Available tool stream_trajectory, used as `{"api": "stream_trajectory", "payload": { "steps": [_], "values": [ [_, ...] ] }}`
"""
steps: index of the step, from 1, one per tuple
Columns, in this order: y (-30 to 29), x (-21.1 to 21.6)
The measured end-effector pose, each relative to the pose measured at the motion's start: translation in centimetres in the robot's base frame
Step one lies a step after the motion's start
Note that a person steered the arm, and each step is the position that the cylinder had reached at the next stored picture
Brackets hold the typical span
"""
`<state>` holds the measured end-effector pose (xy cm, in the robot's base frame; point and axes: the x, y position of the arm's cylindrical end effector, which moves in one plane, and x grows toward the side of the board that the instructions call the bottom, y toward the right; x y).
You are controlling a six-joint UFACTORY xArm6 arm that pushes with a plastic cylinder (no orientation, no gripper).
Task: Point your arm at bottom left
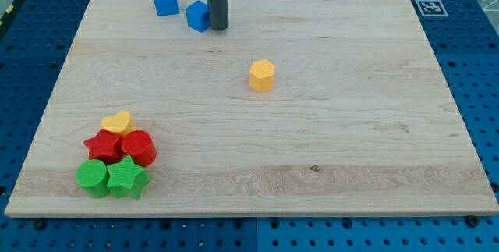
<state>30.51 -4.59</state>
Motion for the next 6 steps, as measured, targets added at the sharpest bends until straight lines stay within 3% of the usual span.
{"api": "stream_trajectory", "payload": {
  "steps": [1, 3, 4, 5, 6],
  "values": [
    [9.0, 1.9],
    [16.4, 13.7],
    [15.9, 20.6],
    [12.8, 24.5],
    [9.0, 22.2]
  ]
}}
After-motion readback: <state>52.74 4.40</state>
